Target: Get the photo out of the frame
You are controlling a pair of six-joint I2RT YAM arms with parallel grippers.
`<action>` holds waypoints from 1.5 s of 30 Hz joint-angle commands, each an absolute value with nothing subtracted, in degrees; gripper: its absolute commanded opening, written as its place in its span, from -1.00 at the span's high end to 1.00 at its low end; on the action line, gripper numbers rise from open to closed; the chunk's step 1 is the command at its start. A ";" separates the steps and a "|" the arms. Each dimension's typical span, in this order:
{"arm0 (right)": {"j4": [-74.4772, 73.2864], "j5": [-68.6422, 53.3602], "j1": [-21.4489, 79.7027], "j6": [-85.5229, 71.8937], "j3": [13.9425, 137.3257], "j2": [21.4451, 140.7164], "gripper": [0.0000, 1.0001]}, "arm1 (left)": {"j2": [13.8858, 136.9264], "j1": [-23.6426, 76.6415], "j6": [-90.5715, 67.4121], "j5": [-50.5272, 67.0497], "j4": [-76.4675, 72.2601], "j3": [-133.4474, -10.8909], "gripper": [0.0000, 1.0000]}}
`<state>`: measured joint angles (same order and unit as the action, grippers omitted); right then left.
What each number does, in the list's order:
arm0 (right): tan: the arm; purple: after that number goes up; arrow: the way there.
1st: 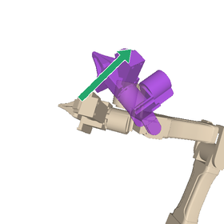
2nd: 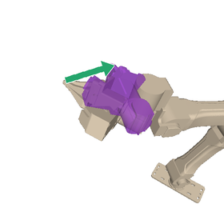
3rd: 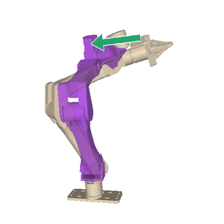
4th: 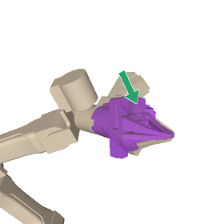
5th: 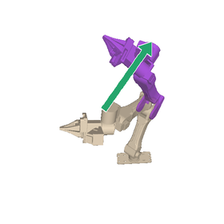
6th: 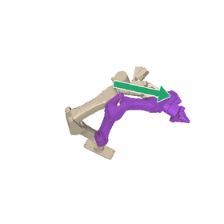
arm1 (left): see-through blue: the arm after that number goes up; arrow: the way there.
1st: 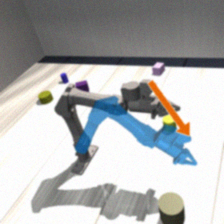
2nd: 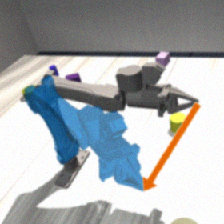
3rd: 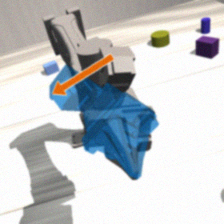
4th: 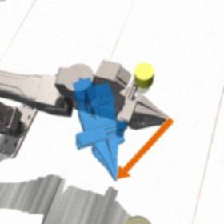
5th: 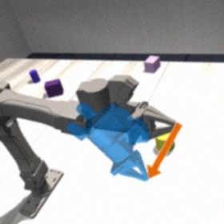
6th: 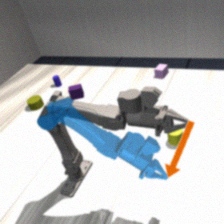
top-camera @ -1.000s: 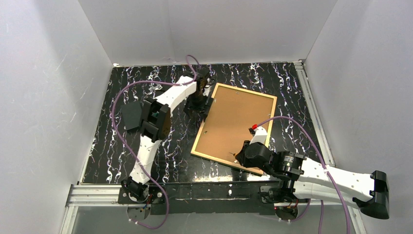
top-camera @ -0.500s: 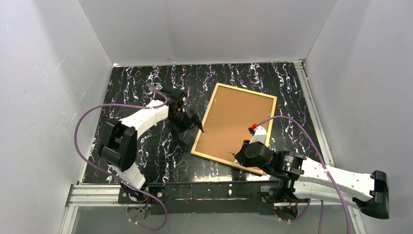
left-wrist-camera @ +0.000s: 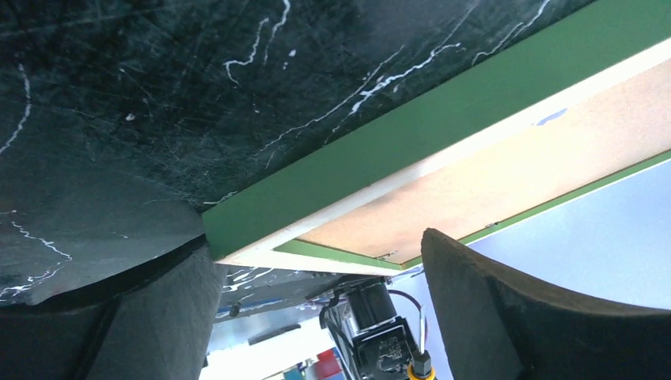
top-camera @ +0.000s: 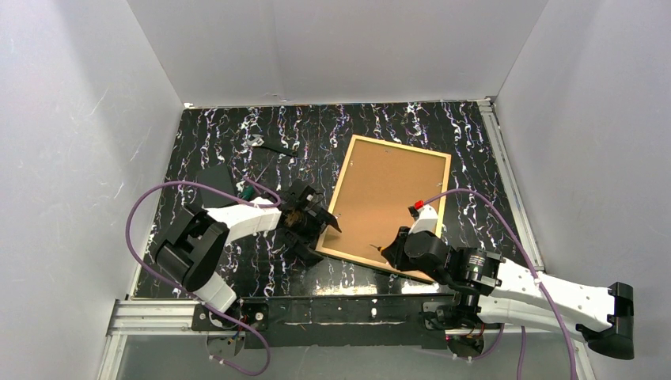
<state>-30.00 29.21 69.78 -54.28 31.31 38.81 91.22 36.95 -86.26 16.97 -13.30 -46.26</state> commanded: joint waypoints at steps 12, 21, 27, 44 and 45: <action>-28.35 29.53 69.79 -55.62 30.42 37.95 0.97 | 91.90 38.77 -94.15 12.08 -4.57 -40.95 -0.08; -29.07 29.16 69.78 -56.09 30.60 37.91 0.97 | 95.98 37.97 -87.94 10.33 3.36 -45.97 0.39; -29.58 29.68 69.79 -56.29 29.94 36.40 0.97 | 100.36 33.47 -71.33 7.13 10.03 -54.21 1.00; -24.73 28.76 69.76 -52.57 32.83 46.94 0.97 | 125.28 24.44 -19.55 3.06 27.34 -95.96 1.00; -24.55 28.59 69.79 -52.14 33.47 48.03 0.97 | 126.46 24.43 -19.19 3.34 27.92 -97.82 1.00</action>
